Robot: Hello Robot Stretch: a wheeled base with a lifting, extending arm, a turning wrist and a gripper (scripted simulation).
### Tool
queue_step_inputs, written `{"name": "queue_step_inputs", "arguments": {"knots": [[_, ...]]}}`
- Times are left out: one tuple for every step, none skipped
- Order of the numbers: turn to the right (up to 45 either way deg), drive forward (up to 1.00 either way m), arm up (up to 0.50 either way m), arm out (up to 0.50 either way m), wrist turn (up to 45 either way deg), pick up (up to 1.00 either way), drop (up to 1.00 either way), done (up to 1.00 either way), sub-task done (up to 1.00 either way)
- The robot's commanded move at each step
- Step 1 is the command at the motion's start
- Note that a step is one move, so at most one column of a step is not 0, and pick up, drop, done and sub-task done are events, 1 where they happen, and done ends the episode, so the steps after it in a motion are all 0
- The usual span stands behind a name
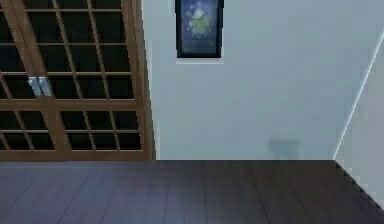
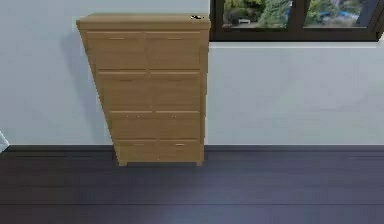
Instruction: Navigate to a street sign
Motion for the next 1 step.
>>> {"name": "queue_step_inputs", "arguments": {"knots": [[-45.0,0.00,0.00,0.00,0.0,0.00,0.00,0.00,0.00]]}}
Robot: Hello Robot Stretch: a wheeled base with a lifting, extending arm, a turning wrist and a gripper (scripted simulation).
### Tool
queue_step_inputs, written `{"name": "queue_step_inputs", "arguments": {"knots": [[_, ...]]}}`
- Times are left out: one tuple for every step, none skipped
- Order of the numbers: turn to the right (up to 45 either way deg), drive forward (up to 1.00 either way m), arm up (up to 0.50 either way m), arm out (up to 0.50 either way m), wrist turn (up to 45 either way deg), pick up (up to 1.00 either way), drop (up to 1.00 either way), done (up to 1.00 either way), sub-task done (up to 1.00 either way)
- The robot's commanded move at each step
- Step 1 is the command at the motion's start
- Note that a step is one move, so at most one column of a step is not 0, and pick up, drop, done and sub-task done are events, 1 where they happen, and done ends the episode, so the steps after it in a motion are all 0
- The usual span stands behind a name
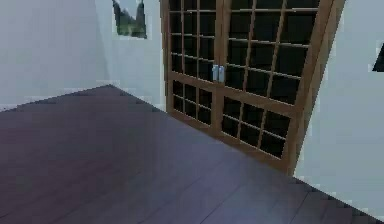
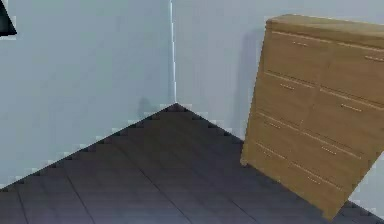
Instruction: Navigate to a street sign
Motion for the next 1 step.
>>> {"name": "queue_step_inputs", "arguments": {"knots": [[-45.0,0.00,0.00,0.00,0.0,0.00,0.00,0.00,0.00]]}}
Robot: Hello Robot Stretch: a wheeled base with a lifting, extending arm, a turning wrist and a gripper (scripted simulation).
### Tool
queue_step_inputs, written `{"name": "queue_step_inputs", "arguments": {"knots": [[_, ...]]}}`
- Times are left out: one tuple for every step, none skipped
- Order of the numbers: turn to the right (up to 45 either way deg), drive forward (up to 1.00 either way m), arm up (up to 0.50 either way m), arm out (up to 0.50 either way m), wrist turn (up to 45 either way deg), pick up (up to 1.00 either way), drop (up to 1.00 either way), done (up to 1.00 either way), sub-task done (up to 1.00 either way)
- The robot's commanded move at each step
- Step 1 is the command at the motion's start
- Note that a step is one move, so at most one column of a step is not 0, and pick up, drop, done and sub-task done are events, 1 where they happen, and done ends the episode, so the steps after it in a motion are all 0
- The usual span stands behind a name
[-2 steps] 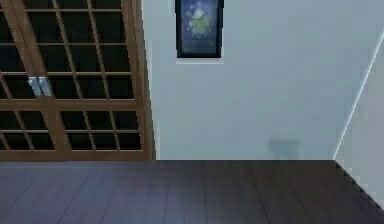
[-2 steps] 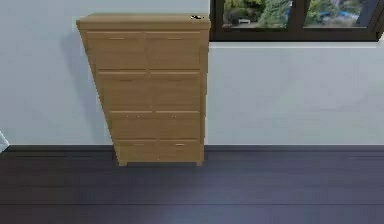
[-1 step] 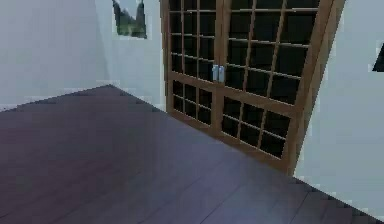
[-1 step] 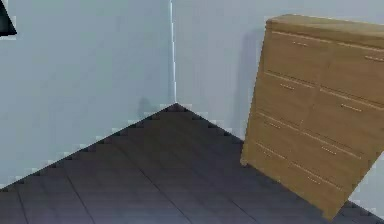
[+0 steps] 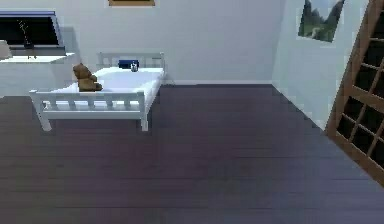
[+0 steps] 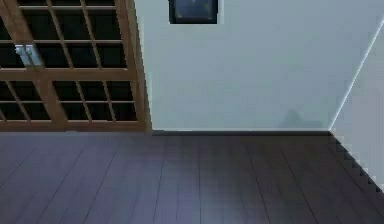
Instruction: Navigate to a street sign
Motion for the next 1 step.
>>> {"name": "queue_step_inputs", "arguments": {"knots": [[-45.0,0.00,0.00,0.00,0.0,0.00,0.00,0.00,0.00]]}}
